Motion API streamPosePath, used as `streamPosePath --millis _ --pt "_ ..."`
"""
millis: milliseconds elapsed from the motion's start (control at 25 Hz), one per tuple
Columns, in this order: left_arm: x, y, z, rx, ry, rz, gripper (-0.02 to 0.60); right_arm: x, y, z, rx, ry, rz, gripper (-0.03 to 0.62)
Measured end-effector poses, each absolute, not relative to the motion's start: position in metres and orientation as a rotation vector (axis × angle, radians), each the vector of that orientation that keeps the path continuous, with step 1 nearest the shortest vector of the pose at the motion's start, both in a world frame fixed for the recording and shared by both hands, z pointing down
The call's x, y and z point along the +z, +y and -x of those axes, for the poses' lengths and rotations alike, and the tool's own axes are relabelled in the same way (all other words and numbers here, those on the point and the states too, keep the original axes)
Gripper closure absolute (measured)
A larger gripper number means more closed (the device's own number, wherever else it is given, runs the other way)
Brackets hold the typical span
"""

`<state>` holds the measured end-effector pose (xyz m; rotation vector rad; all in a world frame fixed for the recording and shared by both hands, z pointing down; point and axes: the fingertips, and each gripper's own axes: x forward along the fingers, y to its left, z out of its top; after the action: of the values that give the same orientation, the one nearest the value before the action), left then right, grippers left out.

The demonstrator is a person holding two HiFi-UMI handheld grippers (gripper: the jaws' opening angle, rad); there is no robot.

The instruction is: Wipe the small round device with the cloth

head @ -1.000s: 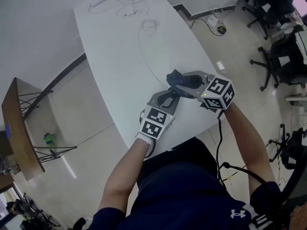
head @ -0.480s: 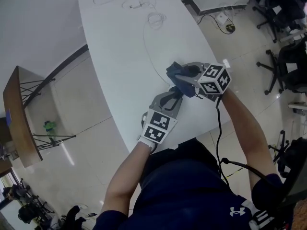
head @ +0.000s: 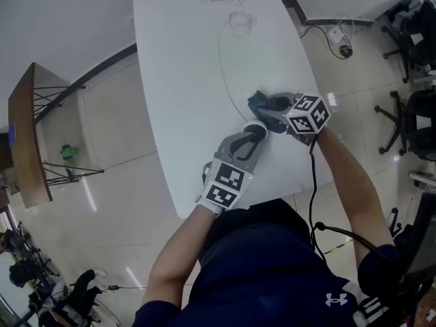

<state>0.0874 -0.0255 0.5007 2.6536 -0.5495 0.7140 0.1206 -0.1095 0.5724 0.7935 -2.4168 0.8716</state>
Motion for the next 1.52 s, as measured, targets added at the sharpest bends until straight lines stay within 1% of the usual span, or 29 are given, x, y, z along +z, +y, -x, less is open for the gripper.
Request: streamPosePath --millis 160,280,360,520,720,920,1080,1280,1360,1400,1440,1520 --pt "0.491 -0.029 -0.090 0.651 -0.584 -2.647 0.509 0.500 -0.114 -0.116 0.810 -2.562 -0.723 0.497" --pt "0.497 -0.031 -0.091 0.678 -0.605 -2.627 0.509 0.442 -0.100 -0.092 0.736 -2.686 -0.517 0.497" --pt "0.499 -0.030 -0.091 0.693 -0.622 -2.614 0.509 0.428 -0.094 -0.076 0.665 -2.700 -0.394 0.497" --pt "0.502 -0.028 -0.091 0.690 -0.665 -2.594 0.511 0.462 -0.094 -0.052 0.563 -2.569 -0.228 0.497" --pt "0.503 -0.031 -0.089 0.678 -0.701 -2.587 0.514 0.513 -0.105 -0.044 0.664 -2.454 -0.116 0.499" --pt "0.502 -0.031 -0.088 0.670 -0.723 -2.581 0.520 0.551 -0.122 -0.052 0.737 -2.396 -0.168 0.500" --pt "0.502 -0.031 -0.089 0.667 -0.727 -2.582 0.524 0.589 -0.117 -0.067 0.718 -2.328 -0.226 0.500" --pt "0.503 -0.034 -0.088 0.677 -0.718 -2.584 0.528 0.600 -0.122 -0.087 0.616 -2.336 -0.457 0.500" --pt "0.501 -0.034 -0.086 0.678 -0.704 -2.593 0.522 0.596 -0.128 -0.103 0.588 -2.327 -0.639 0.500" --pt "0.497 -0.035 -0.084 0.671 -0.699 -2.602 0.496 0.587 -0.131 -0.112 0.616 -2.338 -0.754 0.499" --pt "0.492 -0.037 -0.082 0.657 -0.693 -2.612 0.483 0.573 -0.135 -0.121 0.675 -2.367 -0.882 0.499" --pt "0.481 -0.043 -0.078 0.629 -0.655 -2.631 0.484 0.530 -0.138 -0.141 0.852 -2.460 -1.148 0.499"
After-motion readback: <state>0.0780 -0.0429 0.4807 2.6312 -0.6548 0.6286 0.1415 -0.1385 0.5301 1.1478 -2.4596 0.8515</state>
